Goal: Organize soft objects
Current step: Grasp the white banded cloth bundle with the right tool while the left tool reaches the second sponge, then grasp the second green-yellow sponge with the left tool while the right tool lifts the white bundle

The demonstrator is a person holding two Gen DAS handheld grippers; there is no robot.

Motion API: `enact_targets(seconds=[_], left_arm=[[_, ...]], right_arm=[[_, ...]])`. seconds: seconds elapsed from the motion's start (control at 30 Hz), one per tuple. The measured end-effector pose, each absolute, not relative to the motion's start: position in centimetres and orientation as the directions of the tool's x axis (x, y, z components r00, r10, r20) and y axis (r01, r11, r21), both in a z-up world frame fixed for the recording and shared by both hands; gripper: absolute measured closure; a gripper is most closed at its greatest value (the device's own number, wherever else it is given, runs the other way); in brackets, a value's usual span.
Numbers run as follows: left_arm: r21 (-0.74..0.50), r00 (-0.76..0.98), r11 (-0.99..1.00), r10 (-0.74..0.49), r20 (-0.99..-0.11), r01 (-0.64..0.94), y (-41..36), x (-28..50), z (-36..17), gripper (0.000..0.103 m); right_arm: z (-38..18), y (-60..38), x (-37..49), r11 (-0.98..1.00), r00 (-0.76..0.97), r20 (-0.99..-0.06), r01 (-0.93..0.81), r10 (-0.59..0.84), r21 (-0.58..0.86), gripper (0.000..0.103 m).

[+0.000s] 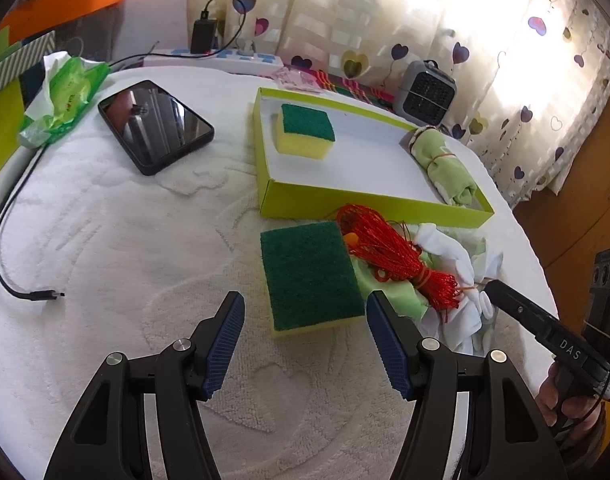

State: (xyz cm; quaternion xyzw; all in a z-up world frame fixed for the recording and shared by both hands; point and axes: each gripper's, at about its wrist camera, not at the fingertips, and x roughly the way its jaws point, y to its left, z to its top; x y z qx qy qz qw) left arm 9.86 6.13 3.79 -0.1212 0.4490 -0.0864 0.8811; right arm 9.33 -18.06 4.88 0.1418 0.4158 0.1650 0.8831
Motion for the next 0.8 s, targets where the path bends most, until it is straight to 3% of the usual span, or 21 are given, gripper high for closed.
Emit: enact_targets(seconds=[0.8], left_arm=[[-0.201,0.553,0.979,-0.173,-0.815,0.01,5.1,11.1,2.7,0.04]], right_arm=[[6.4,-21.5,8.4,0.96,0.672,-0.697,-0.084,0.252,0.266,0.075]])
